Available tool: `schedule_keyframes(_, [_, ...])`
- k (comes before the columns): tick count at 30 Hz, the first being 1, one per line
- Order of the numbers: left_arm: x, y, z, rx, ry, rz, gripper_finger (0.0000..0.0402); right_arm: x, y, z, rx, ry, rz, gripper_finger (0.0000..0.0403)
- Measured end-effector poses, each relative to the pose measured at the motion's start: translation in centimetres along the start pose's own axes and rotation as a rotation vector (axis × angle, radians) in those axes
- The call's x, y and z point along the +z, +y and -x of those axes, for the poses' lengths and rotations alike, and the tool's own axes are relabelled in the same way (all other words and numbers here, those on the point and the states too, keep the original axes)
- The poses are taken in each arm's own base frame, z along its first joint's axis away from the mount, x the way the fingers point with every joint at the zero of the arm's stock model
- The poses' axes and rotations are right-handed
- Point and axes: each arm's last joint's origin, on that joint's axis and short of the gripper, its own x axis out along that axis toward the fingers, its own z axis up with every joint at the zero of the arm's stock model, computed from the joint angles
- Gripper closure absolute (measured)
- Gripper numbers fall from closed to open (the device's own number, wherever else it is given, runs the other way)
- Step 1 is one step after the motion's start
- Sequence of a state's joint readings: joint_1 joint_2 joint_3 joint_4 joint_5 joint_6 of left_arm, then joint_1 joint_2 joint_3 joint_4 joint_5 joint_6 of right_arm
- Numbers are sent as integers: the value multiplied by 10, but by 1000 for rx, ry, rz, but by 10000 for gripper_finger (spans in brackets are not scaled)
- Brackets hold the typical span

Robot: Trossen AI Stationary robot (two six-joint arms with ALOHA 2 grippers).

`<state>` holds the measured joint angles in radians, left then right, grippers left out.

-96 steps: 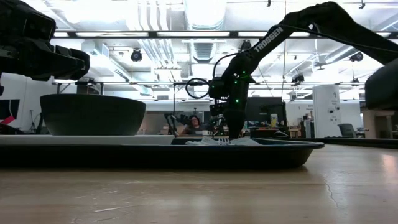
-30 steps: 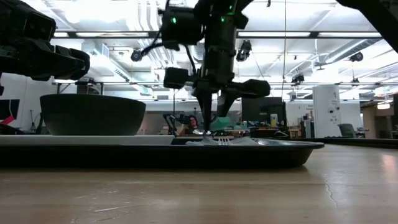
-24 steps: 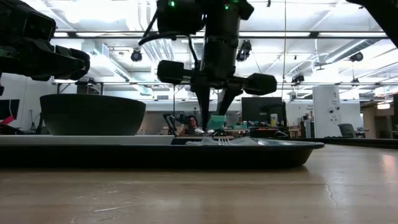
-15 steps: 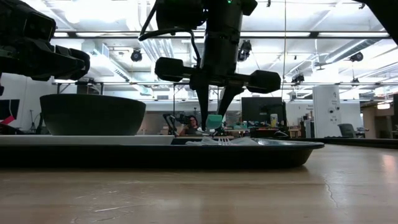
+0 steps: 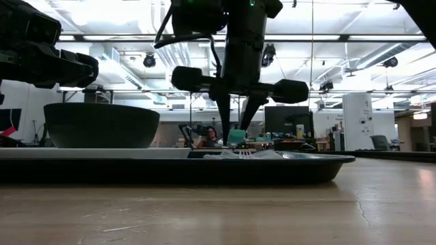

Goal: Set up tray
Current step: Put the green spoon to the right of the white plate on the gray napkin on the black tray

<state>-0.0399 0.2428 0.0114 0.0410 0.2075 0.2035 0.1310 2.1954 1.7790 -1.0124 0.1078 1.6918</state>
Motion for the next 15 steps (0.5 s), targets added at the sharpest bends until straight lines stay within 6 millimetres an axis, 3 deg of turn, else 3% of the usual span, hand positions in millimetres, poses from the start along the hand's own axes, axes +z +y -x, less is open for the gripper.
schedule_keyframes(15, [0,0,0,0,0,0,379,-3,1,-26,-45,-3,13,356])
